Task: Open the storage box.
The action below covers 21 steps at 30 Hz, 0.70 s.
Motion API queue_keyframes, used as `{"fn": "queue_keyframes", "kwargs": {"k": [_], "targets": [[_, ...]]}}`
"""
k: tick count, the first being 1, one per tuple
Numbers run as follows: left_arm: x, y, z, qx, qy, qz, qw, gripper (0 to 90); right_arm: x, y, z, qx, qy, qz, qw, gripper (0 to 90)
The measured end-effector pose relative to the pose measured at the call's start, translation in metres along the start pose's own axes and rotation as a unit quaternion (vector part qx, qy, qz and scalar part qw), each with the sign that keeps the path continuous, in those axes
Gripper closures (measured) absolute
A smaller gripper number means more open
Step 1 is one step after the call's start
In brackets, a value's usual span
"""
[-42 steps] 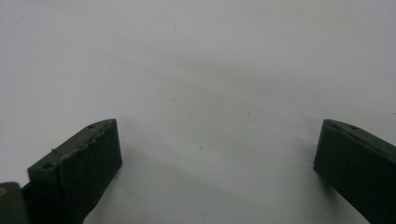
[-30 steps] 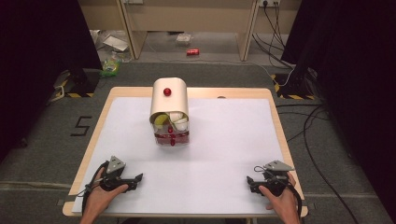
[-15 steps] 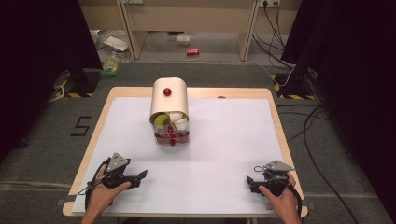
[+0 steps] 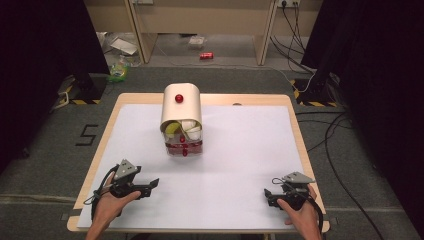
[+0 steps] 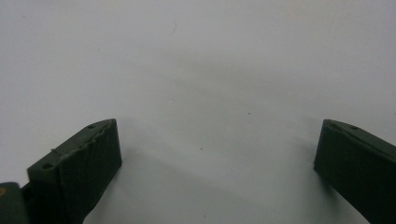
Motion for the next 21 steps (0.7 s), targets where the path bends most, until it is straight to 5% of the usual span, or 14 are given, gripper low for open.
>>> {"fn": "queue_keyframes", "kwargs": {"k": [21], "targets": [[-0.044,0.001,-0.02,0.029,-0.031,-0.039,0.9984,18.6,0.0,0.0,0.0,-0.001,0.0,0.0,1.0,0.9]]}}
Point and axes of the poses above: each handheld gripper's, and its own axes: y roughly backward along the jaws, x roughly out of its underside, z roughly to its left, the point moved 1 cm from there along -y, roughly forward along the jaws, and after that the axes turned 8 degrees about -z, right-handed, at the moved point
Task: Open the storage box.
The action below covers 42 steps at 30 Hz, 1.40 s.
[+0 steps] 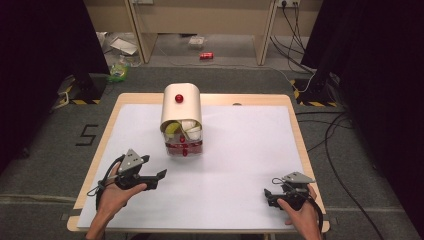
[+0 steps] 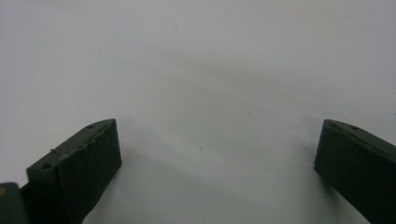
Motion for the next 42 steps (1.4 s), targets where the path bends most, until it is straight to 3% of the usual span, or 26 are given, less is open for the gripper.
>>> {"fn": "queue_keyframes", "kwargs": {"k": [21,28,33,42], "targets": [[-0.058,-0.01,-0.022,0.033,-0.024,-0.036,0.9985,22.5,0.0,0.0,0.0,-0.001,-0.002,0.001,1.0,0.7],[-0.067,-0.017,-0.024,0.035,-0.036,-0.034,0.9982,25.9,0.0,0.0,0.0,-0.001,-0.002,0.001,1.0,0.7],[-0.076,-0.02,-0.029,0.042,-0.057,-0.035,0.9969,25.8,0.0,0.0,0.0,-0.001,-0.002,0.001,1.0,0.7],[-0.087,-0.024,-0.025,0.043,-0.056,-0.041,0.9967,25.7,0.0,0.0,0.0,-0.001,-0.002,0.001,1.0,0.7]]}}
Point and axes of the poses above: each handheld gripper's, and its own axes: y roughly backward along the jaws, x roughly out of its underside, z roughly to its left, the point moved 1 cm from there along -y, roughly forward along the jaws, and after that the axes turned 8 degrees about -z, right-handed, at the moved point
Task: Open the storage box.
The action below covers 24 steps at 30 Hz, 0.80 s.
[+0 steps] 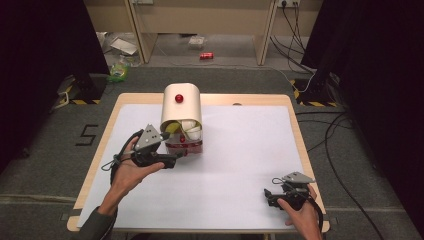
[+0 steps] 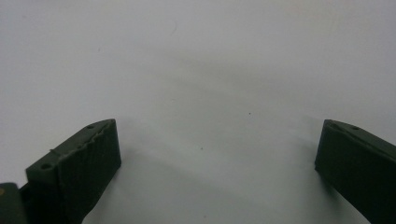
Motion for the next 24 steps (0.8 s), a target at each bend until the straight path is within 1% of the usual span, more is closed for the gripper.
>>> {"fn": "queue_keyframes", "kwargs": {"k": [6,7,8,11,18,20,24], "targets": [[-0.006,-0.008,0.001,0.001,-0.001,-0.001,1.0,25.2,0.0,0.0,0.0,0.0,0.0,0.0,1.0,0.6],[-0.008,-0.011,0.0,0.001,-0.007,-0.001,1.0,25.2,0.0,0.0,0.0,0.0,0.0,0.0,1.0,0.6],[-0.008,-0.011,0.0,0.001,-0.007,-0.001,1.0,25.1,0.0,0.0,0.0,0.0,0.0,0.0,1.0,0.6],[-0.011,-0.017,0.0,-0.006,-0.018,0.002,0.9998,25.2,0.0,0.0,0.0,-0.001,0.001,0.0,1.0,0.6],[-0.01,-0.026,0.003,-0.013,-0.017,0.005,0.9998,25.7,0.0,0.0,0.0,-0.001,0.0,0.0,1.0,0.6],[-0.011,-0.03,0.005,-0.016,-0.022,0.006,0.9996,25.9,0.0,0.0,0.0,-0.001,0.0,0.0,1.0,0.6],[-0.011,-0.034,0.008,-0.015,-0.015,0.006,0.9998,26.2,0.0,0.0,0.0,-0.001,0.0,-0.001,1.0,0.6]]}}
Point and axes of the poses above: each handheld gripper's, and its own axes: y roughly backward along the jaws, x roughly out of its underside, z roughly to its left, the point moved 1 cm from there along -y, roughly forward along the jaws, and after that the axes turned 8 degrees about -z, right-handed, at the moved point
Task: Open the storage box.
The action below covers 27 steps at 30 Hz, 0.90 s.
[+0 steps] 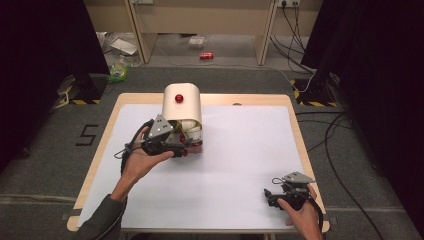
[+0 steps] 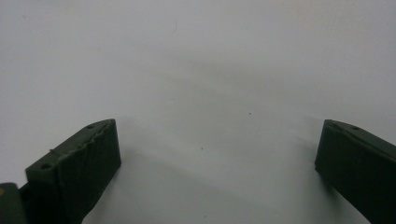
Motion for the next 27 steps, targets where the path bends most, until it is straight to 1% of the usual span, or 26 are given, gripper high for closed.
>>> {"fn": "queue_keyframes", "kwargs": {"k": [4,7,10,11,14,16,20,21,23,24,25,27], "targets": [[-0.001,-0.006,0.002,0.0,-0.001,0.007,1.0,27.2,0.0,0.0,0.0,0.0,0.0,0.0,1.0,0.6],[-0.001,-0.01,0.004,0.0,0.003,0.01,0.9999,27.7,0.0,0.0,0.0,0.0,0.0,0.0,1.0,0.6],[-0.001,-0.011,0.005,-0.001,0.002,0.013,0.9999,28.0,0.0,0.0,0.0,0.0,0.0,0.0,1.0,0.6],[0.0,-0.011,0.006,-0.004,0.004,0.015,0.9999,28.1,0.0,0.0,0.0,0.0,0.0,0.0,1.0,0.6],[0.0,-0.012,0.007,-0.005,0.007,0.015,0.9999,29.0,0.0,0.0,0.0,-0.001,0.0,0.0,1.0,0.6],[0.0,-0.013,0.007,-0.006,0.007,0.02,0.9998,29.3,0.0,0.0,0.0,0.0,0.0,0.0,1.0,0.6],[0.004,-0.017,0.009,-0.004,0.009,0.029,0.9995,34.7,0.0,0.0,0.0,0.0,0.0,0.0,1.0,0.6],[0.005,-0.018,0.01,-0.004,0.012,0.028,0.9995,36.4,0.0,0.0,0.0,0.0,0.0,0.0,1.0,0.6],[0.007,-0.02,0.011,-0.003,0.011,0.03,0.9995,40.2,0.0,0.0,0.0,0.0,0.0,0.0,1.0,0.6],[0.008,-0.02,0.01,-0.009,0.001,0.035,0.9994,41.7,0.0,0.0,0.0,-0.001,0.0,0.0,1.0,0.5],[0.008,-0.02,0.011,-0.012,-0.005,0.033,0.9994,42.8,0.0,0.0,0.0,-0.001,0.0,0.0,1.0,0.6],[0.009,-0.019,0.012,-0.015,-0.003,0.035,0.9993,45.3,0.0,0.0,0.0,-0.001,0.0,0.0,1.0,0.6]]}}
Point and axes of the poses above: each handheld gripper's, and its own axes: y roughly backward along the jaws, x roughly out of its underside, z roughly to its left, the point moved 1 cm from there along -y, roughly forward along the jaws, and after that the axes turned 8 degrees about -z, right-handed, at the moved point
